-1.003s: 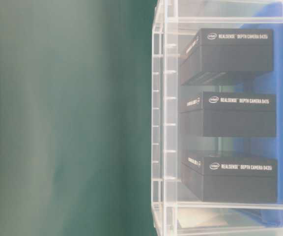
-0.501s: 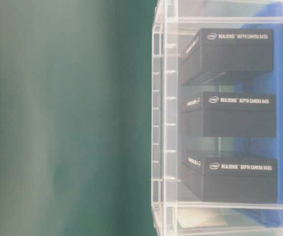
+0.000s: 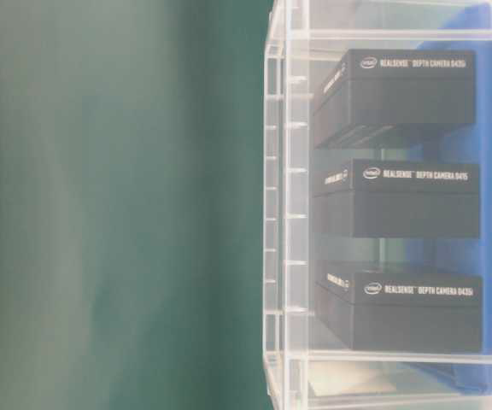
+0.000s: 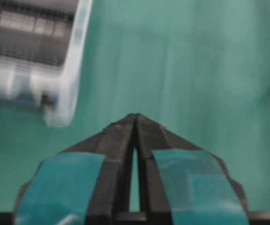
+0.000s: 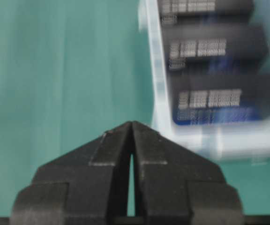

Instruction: Take out the box from the case.

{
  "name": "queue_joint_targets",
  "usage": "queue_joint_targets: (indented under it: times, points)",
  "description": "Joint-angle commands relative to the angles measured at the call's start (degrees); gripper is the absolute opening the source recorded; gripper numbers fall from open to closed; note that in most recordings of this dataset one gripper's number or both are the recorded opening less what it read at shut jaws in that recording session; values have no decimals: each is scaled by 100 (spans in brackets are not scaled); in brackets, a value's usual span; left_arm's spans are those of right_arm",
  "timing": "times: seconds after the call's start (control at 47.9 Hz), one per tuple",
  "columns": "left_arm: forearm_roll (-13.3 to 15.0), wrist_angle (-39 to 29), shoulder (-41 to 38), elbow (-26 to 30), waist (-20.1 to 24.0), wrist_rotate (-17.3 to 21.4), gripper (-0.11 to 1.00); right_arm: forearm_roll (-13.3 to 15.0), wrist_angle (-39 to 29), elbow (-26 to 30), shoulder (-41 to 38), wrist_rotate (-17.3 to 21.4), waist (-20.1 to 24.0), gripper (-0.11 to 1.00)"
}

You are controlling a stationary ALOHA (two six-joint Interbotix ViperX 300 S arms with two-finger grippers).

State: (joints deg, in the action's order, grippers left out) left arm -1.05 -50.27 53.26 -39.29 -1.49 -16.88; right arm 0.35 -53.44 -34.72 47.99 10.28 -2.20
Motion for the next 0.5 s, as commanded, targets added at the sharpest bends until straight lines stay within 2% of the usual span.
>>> queue_joint_targets:
  times: [0.0,0.084,0.188,0.397,0.48]
  points:
    - [-26,-782,-167,308,9,-97,1,0,-686,308,-255,35,0,0]
    - [-26,-1529,-316,448,18,-237,1,0,-1362,431,-475,35,0,0]
    - [-18,-2074,-448,571,18,-352,1,0,-2048,545,-721,35,0,0]
    - [-26,-2180,-580,729,18,-387,1,18,-2338,668,-870,79,0,0]
    - [-26,-2180,-633,738,18,-413,1,62,-2347,694,-888,299,0,0]
